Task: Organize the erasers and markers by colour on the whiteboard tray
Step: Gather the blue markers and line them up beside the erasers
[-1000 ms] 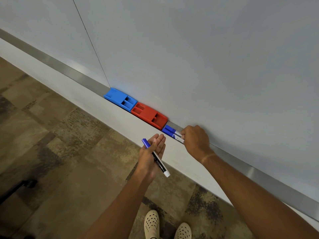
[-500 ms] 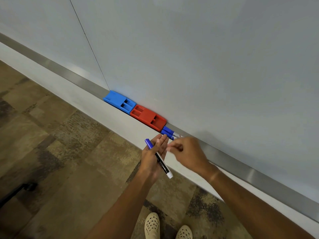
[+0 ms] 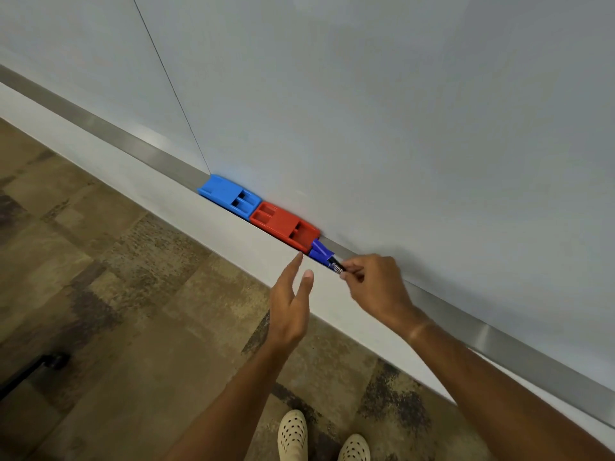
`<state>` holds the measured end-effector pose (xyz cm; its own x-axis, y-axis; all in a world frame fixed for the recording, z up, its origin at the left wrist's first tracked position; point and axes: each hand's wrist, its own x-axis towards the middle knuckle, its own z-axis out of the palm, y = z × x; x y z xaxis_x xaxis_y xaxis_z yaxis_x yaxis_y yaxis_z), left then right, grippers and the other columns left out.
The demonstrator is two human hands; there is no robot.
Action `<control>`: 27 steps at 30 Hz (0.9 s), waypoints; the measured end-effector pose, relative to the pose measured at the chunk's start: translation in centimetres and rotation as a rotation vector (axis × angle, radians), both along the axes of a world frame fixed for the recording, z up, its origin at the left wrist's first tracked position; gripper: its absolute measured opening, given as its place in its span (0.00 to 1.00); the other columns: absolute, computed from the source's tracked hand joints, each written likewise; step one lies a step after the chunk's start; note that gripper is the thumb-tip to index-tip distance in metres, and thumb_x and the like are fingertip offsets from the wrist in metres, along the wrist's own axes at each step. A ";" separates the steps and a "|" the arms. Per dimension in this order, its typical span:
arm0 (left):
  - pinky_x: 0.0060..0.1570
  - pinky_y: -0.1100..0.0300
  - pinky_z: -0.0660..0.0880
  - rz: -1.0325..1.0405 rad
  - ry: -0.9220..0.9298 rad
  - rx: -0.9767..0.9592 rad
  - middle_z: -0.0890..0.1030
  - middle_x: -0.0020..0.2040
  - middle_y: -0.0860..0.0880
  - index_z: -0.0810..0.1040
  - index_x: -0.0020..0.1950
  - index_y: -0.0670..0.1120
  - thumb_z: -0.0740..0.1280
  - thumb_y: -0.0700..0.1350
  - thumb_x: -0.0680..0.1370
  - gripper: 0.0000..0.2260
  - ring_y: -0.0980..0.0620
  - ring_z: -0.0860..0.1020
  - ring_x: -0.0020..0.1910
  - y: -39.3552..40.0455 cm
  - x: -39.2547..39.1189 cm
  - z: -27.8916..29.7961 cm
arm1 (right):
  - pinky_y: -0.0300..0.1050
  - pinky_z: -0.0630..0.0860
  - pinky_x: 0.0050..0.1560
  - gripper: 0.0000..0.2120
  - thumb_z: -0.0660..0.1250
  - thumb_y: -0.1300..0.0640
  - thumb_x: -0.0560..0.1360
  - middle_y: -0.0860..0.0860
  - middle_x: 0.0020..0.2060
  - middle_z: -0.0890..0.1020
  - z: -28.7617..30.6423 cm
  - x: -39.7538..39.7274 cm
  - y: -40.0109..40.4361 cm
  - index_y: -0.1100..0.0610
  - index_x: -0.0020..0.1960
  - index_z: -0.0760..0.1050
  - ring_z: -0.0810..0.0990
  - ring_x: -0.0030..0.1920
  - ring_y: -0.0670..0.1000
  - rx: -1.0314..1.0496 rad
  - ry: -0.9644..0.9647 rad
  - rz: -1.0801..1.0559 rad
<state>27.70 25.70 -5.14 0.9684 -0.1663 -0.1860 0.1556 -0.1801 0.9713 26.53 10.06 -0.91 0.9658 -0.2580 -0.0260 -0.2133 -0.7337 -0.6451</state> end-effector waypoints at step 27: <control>0.73 0.58 0.42 -0.253 -0.391 0.660 0.45 0.78 0.54 0.52 0.79 0.48 0.50 0.60 0.80 0.31 0.58 0.42 0.76 1.5 -0.2 -1.2 | 0.45 0.78 0.48 0.18 0.73 0.51 0.71 0.55 0.53 0.78 -1.0 2.2 0.4 0.56 0.57 0.73 0.79 0.52 0.53 -0.574 0.260 0.107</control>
